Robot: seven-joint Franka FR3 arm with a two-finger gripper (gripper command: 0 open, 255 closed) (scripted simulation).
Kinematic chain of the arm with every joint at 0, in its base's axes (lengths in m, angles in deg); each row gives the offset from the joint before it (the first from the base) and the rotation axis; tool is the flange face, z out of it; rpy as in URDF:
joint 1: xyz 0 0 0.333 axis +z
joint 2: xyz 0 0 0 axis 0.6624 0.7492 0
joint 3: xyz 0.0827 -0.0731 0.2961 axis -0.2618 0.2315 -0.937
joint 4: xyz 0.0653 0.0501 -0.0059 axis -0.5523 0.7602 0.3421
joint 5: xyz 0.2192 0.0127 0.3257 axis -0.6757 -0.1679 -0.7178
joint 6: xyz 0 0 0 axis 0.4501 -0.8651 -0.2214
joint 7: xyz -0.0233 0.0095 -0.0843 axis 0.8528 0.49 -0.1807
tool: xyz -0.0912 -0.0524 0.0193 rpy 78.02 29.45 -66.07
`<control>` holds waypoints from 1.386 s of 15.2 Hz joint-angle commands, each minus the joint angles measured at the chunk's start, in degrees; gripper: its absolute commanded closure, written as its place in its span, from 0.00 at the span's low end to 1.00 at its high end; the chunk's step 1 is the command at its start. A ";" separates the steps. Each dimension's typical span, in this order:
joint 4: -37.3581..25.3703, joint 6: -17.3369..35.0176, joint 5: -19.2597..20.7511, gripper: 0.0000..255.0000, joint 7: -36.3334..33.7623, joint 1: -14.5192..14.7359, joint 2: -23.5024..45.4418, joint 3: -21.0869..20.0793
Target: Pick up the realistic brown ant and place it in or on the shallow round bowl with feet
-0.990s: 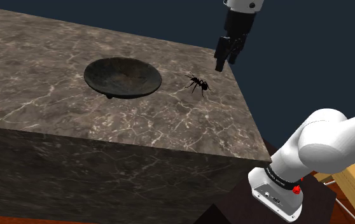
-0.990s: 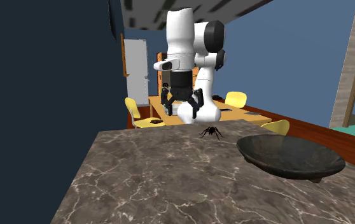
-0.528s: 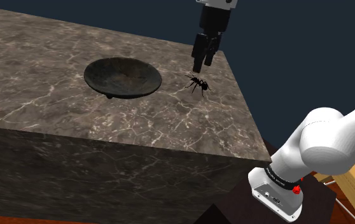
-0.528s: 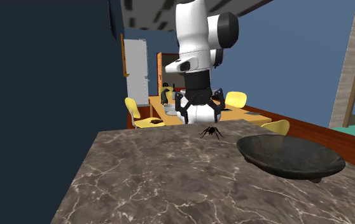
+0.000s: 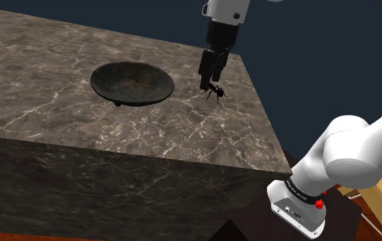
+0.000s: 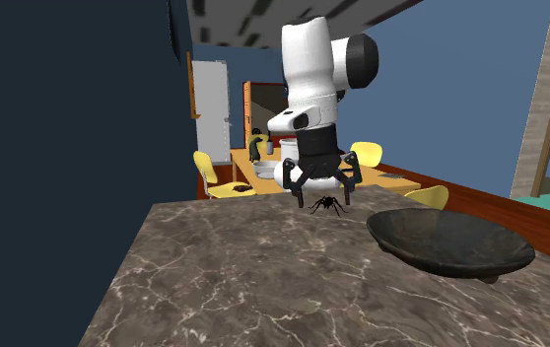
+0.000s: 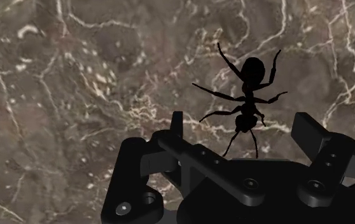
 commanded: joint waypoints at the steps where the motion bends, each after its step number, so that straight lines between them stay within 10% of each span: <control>1: 1.45 1.29 -0.19 0.00 -0.01 0.13 -0.22 -0.22; 8: 1.44 1.27 -0.19 0.00 -0.01 0.13 -0.22 -0.22; 9: 1.44 1.27 -0.19 1.00 -0.01 0.13 -0.22 -0.22; 21: -0.77 -1.00 -0.04 1.00 -0.33 0.12 -0.30 -0.04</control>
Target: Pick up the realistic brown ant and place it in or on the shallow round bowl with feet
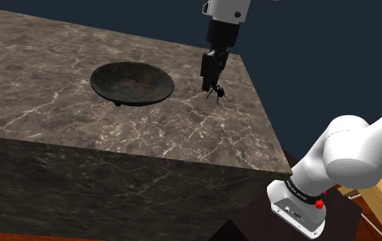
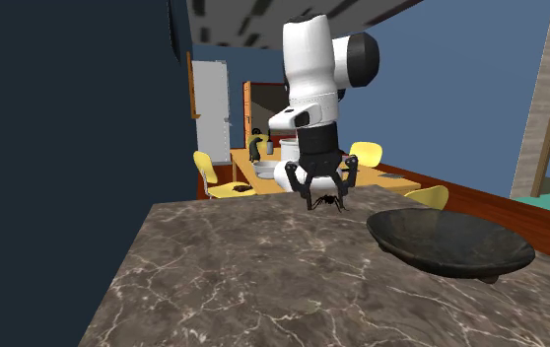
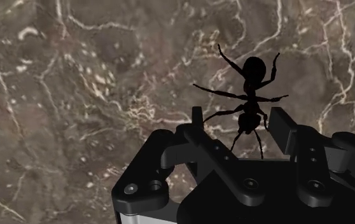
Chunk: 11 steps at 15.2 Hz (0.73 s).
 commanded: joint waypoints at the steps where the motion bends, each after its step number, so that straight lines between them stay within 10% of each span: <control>1: -1.32 -1.37 0.06 1.00 -0.20 -0.01 0.01 0.06; 11: -9.58 -8.90 0.45 1.00 -1.30 -0.15 0.67 0.50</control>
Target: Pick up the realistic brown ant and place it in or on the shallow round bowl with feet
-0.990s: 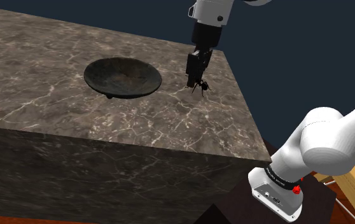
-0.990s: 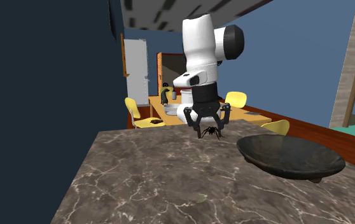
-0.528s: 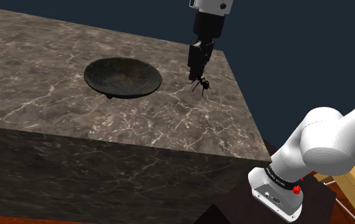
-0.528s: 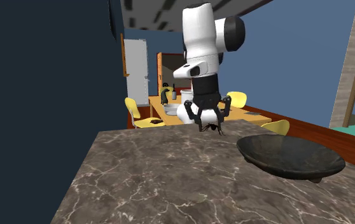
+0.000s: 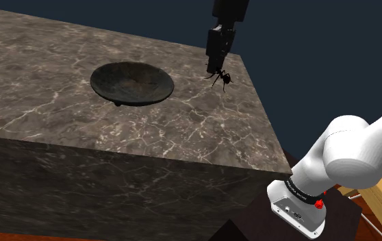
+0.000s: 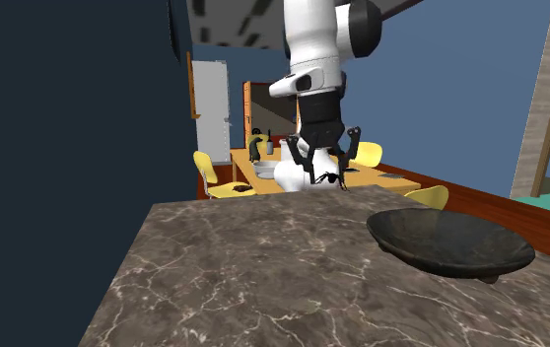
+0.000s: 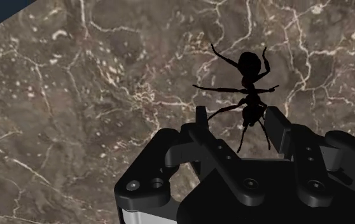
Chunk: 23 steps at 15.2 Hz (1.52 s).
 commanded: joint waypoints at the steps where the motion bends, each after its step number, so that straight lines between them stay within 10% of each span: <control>1: -1.84 -1.50 0.11 1.00 -0.18 -0.06 0.36 0.11; 9: -9.20 -7.35 0.34 1.00 -1.12 -0.15 1.82 0.36; 23: -40.90 -7.96 5.20 1.00 -17.79 6.59 30.99 -9.33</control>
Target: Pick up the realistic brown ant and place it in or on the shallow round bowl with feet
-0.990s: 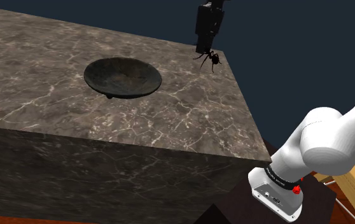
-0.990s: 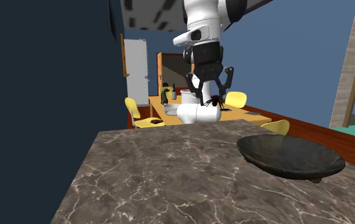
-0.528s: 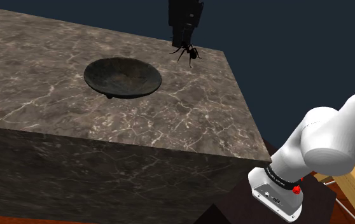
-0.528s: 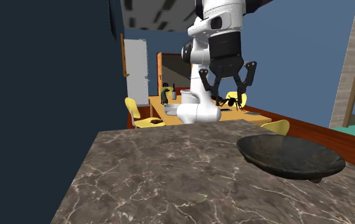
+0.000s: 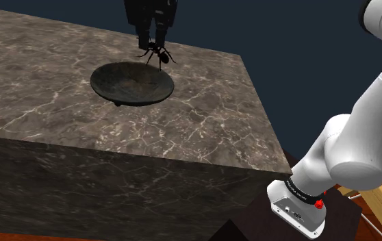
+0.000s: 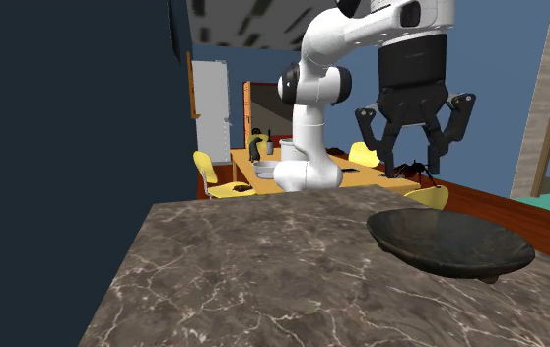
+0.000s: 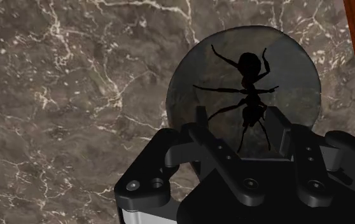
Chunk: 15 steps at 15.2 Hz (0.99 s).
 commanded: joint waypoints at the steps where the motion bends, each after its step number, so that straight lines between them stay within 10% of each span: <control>1: -7.46 -1.49 1.79 1.00 -3.01 1.97 5.79 -1.20; 3: -13.19 -2.93 3.18 1.00 -4.70 3.61 10.04 -1.65; 15: 1.81 8.03 1.91 1.00 -2.63 2.46 6.01 -1.27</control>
